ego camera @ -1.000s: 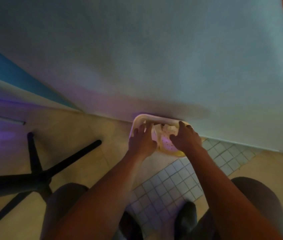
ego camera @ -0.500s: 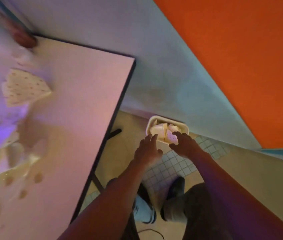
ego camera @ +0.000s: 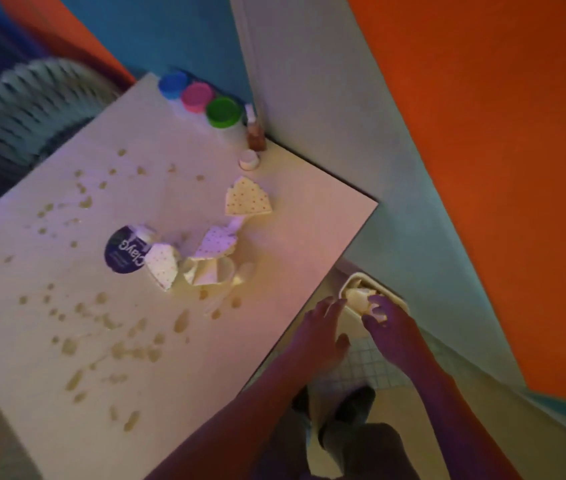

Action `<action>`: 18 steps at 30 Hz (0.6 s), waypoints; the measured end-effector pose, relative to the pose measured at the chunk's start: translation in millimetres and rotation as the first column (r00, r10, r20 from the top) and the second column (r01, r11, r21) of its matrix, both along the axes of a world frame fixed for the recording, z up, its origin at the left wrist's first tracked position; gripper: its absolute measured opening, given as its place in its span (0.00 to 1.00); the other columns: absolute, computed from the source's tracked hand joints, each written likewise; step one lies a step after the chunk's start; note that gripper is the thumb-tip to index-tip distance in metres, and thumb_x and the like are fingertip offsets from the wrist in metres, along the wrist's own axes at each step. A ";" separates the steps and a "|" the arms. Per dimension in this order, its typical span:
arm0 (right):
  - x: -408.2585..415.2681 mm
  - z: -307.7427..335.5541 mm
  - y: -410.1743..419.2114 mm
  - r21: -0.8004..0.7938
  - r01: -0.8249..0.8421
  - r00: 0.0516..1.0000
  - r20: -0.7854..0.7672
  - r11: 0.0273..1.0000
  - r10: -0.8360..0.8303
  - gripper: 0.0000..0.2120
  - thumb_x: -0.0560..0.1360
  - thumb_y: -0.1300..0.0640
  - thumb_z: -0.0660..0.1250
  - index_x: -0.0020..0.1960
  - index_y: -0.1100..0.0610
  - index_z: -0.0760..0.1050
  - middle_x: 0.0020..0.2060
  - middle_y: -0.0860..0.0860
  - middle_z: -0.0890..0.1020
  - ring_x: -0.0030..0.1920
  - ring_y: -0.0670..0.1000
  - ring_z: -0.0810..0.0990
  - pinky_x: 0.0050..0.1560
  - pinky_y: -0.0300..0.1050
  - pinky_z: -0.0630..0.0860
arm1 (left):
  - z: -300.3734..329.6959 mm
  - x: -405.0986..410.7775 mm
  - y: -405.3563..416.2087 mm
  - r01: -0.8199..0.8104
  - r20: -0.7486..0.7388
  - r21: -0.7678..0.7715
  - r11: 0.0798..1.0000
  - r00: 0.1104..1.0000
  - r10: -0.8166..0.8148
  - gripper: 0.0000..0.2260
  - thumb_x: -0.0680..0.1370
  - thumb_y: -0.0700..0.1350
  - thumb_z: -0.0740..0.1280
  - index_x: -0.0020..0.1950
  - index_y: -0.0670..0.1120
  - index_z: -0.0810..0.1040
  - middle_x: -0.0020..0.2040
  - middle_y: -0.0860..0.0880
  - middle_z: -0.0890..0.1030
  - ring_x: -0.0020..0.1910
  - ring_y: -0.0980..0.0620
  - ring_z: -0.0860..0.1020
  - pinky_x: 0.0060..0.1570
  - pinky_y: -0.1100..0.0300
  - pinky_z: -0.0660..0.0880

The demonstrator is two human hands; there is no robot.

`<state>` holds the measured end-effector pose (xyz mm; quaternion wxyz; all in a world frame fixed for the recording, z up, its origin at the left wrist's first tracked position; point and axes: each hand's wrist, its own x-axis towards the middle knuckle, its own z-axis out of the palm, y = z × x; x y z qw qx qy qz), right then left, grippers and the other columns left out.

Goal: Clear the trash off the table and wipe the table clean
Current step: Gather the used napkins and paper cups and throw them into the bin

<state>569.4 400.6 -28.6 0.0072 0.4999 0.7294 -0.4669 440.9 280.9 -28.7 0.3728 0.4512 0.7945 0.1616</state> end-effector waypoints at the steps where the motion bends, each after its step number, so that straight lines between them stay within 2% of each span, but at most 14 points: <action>1: -11.2 9.8 -3.5 0.007 -0.024 1.000 -0.006 1.000 0.024 0.18 0.76 0.60 0.70 0.66 0.56 0.76 0.57 0.57 0.81 0.55 0.57 0.81 0.54 0.43 0.72 | 10.2 -8.7 -9.8 -0.044 0.006 0.013 0.999 0.999 0.044 0.31 0.78 0.48 0.65 0.80 0.49 0.59 0.78 0.45 0.62 0.73 0.40 0.68 0.70 0.49 0.68; 4: -36.1 30.5 -11.5 0.016 -0.083 0.996 0.012 0.996 0.083 0.18 0.77 0.57 0.70 0.67 0.54 0.76 0.57 0.55 0.82 0.55 0.56 0.81 0.58 0.47 0.74 | 32.0 -26.3 -32.2 -0.143 0.016 0.038 0.989 0.990 0.143 0.30 0.79 0.49 0.64 0.80 0.51 0.59 0.77 0.47 0.63 0.69 0.40 0.71 0.65 0.46 0.72; 6: -55.5 43.5 -18.4 0.045 -0.132 0.991 0.009 0.990 0.131 0.19 0.77 0.55 0.69 0.67 0.52 0.75 0.57 0.53 0.82 0.55 0.54 0.81 0.59 0.49 0.75 | 42.7 -40.4 -49.8 -0.211 0.015 0.071 0.975 0.977 0.211 0.28 0.80 0.49 0.64 0.79 0.51 0.60 0.77 0.47 0.64 0.70 0.42 0.70 0.66 0.47 0.72; 10: -92.8 62.5 -26.5 0.047 -0.227 0.973 -0.018 0.973 0.228 0.17 0.78 0.55 0.68 0.66 0.50 0.75 0.55 0.50 0.80 0.51 0.51 0.80 0.53 0.43 0.73 | 56.1 -67.5 -77.5 -0.346 -0.004 0.117 0.931 0.937 0.348 0.26 0.80 0.50 0.65 0.77 0.52 0.64 0.74 0.48 0.67 0.70 0.45 0.71 0.67 0.49 0.71; 13: -122.1 65.9 -39.4 0.074 -0.300 0.953 -0.023 0.951 0.303 0.18 0.77 0.55 0.69 0.66 0.50 0.74 0.55 0.53 0.80 0.47 0.53 0.80 0.52 0.46 0.76 | 59.1 -89.8 -105.1 -0.442 -0.022 0.130 0.887 0.893 0.449 0.24 0.80 0.49 0.65 0.76 0.53 0.66 0.73 0.49 0.67 0.69 0.46 0.71 0.67 0.51 0.71; 18: -167.1 70.1 -53.1 0.087 -0.405 0.914 0.011 0.910 0.406 0.20 0.76 0.53 0.70 0.68 0.49 0.73 0.58 0.52 0.77 0.54 0.54 0.80 0.57 0.48 0.75 | 62.5 -128.0 -136.2 -0.566 -0.070 0.135 0.813 0.813 0.578 0.25 0.79 0.48 0.67 0.76 0.53 0.67 0.72 0.48 0.68 0.67 0.44 0.73 0.65 0.52 0.72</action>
